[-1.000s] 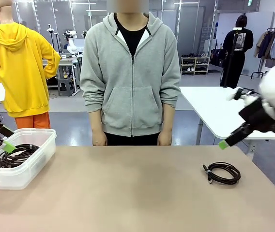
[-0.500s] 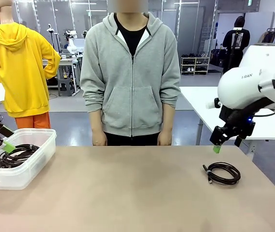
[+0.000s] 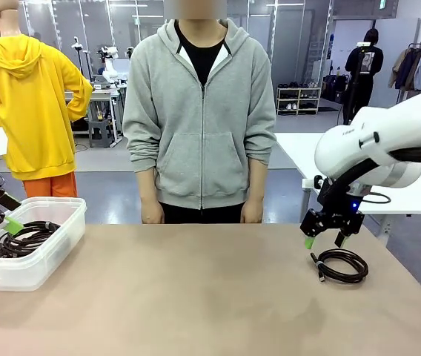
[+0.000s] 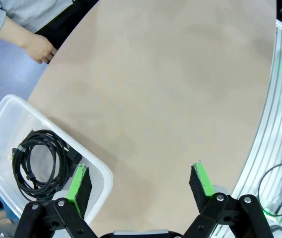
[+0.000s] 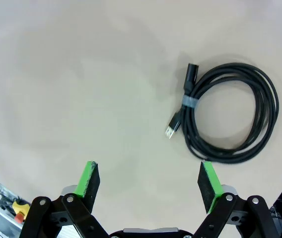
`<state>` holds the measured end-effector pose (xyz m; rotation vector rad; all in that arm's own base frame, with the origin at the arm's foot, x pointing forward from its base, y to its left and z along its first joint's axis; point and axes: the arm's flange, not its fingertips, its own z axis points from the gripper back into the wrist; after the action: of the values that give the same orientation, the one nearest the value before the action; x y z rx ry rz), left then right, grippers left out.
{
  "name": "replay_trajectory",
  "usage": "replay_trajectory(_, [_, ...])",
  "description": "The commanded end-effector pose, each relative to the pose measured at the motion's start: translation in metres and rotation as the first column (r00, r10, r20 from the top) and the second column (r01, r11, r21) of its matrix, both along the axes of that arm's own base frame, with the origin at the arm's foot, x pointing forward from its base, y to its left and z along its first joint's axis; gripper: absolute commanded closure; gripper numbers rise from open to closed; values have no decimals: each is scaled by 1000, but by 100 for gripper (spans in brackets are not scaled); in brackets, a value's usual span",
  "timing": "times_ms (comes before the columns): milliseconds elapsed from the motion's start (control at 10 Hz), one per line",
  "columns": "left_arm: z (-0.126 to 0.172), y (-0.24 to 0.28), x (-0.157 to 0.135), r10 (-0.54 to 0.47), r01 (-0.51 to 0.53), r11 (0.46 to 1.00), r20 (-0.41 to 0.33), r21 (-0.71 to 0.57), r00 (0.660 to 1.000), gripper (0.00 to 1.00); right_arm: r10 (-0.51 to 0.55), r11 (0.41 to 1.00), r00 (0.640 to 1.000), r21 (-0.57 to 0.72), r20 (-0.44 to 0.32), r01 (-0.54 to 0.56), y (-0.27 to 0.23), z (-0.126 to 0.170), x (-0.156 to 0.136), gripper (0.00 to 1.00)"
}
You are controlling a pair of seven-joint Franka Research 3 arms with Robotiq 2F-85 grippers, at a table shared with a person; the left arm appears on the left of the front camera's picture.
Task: Organize and store the cables.
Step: Place the USB Extension Cable into the Organizing box.
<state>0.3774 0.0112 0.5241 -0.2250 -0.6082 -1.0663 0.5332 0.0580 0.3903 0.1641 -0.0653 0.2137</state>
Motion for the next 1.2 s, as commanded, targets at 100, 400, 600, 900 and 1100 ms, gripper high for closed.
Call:
replay_trajectory(100, [2,-3,-1,20,-20,1000,-8,4,1000,0,-41,999,999,27,-18,42,1,-27,13,0])
replay_trajectory(400, [2,-3,-1,20,-20,1000,-8,4,1000,0,-74,997,997,-6,-16,74,-3,-54,23,0])
replay_trajectory(600, [2,-3,-1,20,-20,1000,-8,4,1000,0,-94,995,995,-35,15,94,-5,-69,28,0])
replay_trajectory(900, [2,-3,-1,20,-20,1000,-8,4,1000,0,-121,991,992,-47,35,123,-7,-86,39,0])
replay_trajectory(1100, [2,-3,-1,20,-20,1000,-8,4,1000,0,-126,990,992,-53,34,127,-7,-90,43,0])
